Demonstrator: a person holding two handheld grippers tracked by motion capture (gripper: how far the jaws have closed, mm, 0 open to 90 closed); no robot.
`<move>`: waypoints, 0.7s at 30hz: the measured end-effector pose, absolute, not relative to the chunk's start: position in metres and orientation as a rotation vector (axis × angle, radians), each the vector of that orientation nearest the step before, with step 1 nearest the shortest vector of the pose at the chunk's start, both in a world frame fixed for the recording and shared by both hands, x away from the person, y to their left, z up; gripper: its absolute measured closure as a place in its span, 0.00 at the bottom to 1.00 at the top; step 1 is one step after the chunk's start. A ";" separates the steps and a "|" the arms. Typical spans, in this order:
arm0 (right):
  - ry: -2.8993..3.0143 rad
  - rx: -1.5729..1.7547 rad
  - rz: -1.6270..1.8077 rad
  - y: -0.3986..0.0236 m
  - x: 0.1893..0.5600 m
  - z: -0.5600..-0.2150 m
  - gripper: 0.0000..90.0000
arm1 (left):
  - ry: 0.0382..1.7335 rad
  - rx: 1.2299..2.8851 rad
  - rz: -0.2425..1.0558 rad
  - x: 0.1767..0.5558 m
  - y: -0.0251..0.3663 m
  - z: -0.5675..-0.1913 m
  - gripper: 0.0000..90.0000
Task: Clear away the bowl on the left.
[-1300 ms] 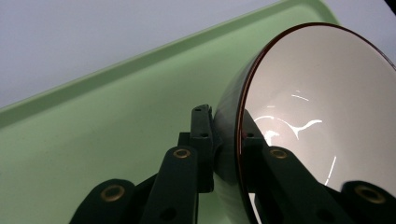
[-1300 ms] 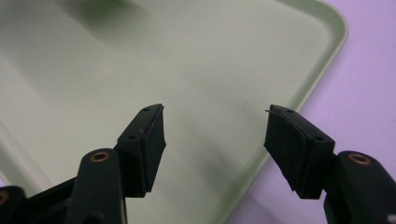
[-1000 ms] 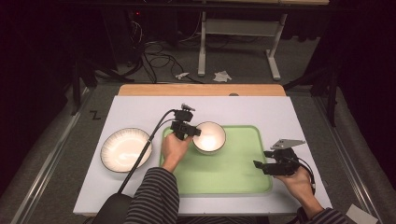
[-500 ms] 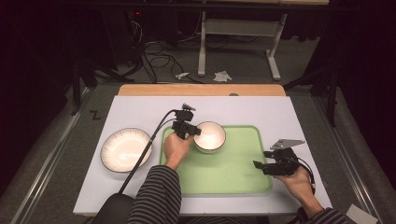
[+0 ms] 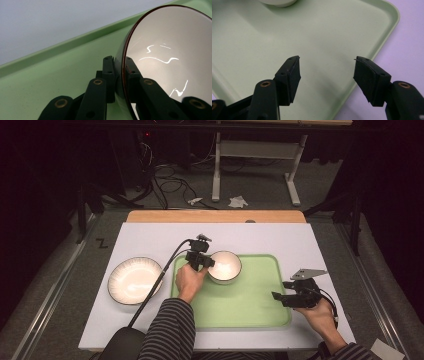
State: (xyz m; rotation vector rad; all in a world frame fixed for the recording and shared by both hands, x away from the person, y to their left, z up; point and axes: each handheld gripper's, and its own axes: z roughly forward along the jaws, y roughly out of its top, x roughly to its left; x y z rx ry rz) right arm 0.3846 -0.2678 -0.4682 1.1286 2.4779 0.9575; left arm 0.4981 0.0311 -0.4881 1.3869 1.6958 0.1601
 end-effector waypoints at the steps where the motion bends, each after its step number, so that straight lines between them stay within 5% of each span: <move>1: 2.484 1.130 0.953 -0.268 0.385 -0.468 0.44 | 1.696 1.389 0.161 0.498 0.031 -0.488 0.92; 12: 2.495 1.118 0.942 -0.266 0.385 -0.469 0.44 | 1.695 1.395 0.137 0.498 0.032 -0.489 0.90; 21: 2.498 1.124 0.936 -0.266 0.385 -0.469 0.44 | 1.673 1.384 0.153 0.496 0.033 -0.482 0.72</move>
